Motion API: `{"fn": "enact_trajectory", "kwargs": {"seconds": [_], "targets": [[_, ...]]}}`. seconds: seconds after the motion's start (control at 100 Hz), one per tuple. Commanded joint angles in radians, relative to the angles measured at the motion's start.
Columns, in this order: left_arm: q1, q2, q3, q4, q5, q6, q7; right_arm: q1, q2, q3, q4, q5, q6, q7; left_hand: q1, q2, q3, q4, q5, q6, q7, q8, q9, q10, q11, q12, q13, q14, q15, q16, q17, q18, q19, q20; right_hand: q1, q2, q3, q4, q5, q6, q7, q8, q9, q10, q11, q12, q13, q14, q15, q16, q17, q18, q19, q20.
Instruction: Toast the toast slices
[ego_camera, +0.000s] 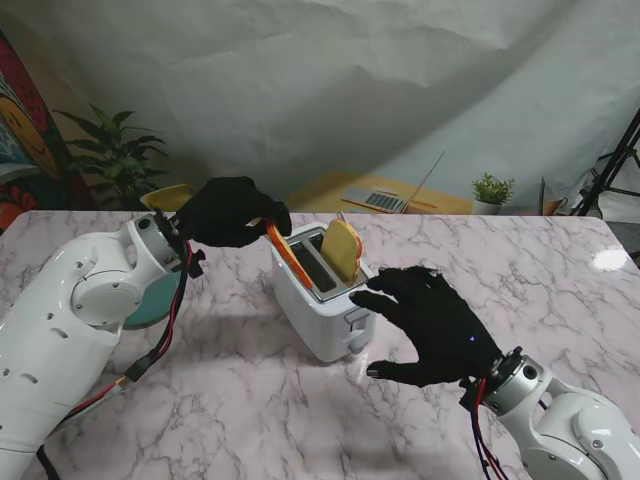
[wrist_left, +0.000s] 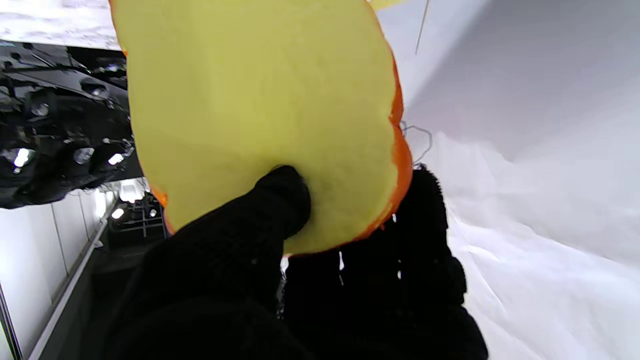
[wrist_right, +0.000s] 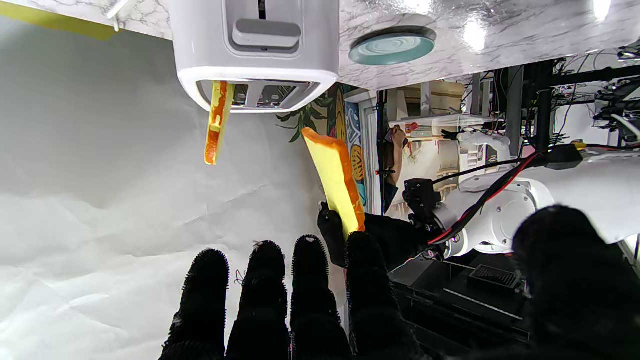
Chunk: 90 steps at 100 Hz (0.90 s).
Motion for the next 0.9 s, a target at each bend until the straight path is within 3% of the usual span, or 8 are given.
{"fn": "enact_trajectory", "kwargs": {"seconds": [0.0,0.34,0.59,0.89], "targets": [[-0.014,0.004,0.010,0.006,0.005,-0.019,-0.022,-0.008,-0.001,0.001,0.009,-0.001,0.001,-0.001,0.085,-0.016,0.087,0.018,0.126,-0.146,0.339,0.108,0.069,-0.161,0.079,0.029,0.038,-0.048,-0.006,0.000,0.003,-0.056,-0.002,-0.008,-0.027,-0.001,-0.022,0.002,-0.014,0.028,-0.022,-0.010,-0.035,0.002,-0.002,-0.008,-0.020,-0.014,-0.037,-0.016,-0.019,-0.029,-0.010,-0.014],[-0.093,0.004,0.090,0.088,0.119,-0.055,0.068,-0.013,-0.001,-0.002,0.007,0.003,0.005,0.000,0.084,-0.014,0.092,0.016,0.126,-0.148,0.336,0.107,0.067,-0.161,0.079,0.026,0.038,-0.045,-0.009,-0.003,0.000,-0.052,-0.002,-0.008,-0.031,-0.005,-0.020,0.001,-0.013,0.028,-0.026,-0.006,-0.034,0.005,-0.003,-0.008,-0.021,-0.014,-0.038,-0.017,-0.020,-0.029,-0.011,-0.015],[-0.145,0.002,0.156,0.139,0.184,-0.028,0.139,-0.014,-0.002,-0.003,0.010,0.007,-0.007,-0.002,0.085,-0.009,0.089,0.017,0.122,-0.141,0.334,0.106,0.063,-0.157,0.079,0.023,0.035,-0.041,-0.007,-0.001,-0.001,-0.050,0.000,-0.008,-0.047,-0.018,-0.022,0.001,-0.022,0.031,-0.034,-0.006,-0.047,0.006,-0.008,-0.010,-0.032,-0.015,-0.042,-0.018,-0.026,-0.032,-0.015,-0.018],[-0.180,0.002,0.212,0.192,0.201,0.020,0.167,-0.016,-0.002,-0.002,0.012,0.007,-0.018,-0.005,0.090,0.002,0.078,0.020,0.115,-0.131,0.326,0.103,0.056,-0.148,0.075,0.018,0.030,-0.035,-0.007,-0.003,-0.002,-0.043,0.001,-0.011,-0.045,-0.019,-0.027,0.004,-0.019,0.032,-0.040,-0.004,-0.047,0.009,-0.007,-0.011,-0.030,-0.014,-0.040,-0.018,-0.026,-0.030,-0.016,-0.019]]}}
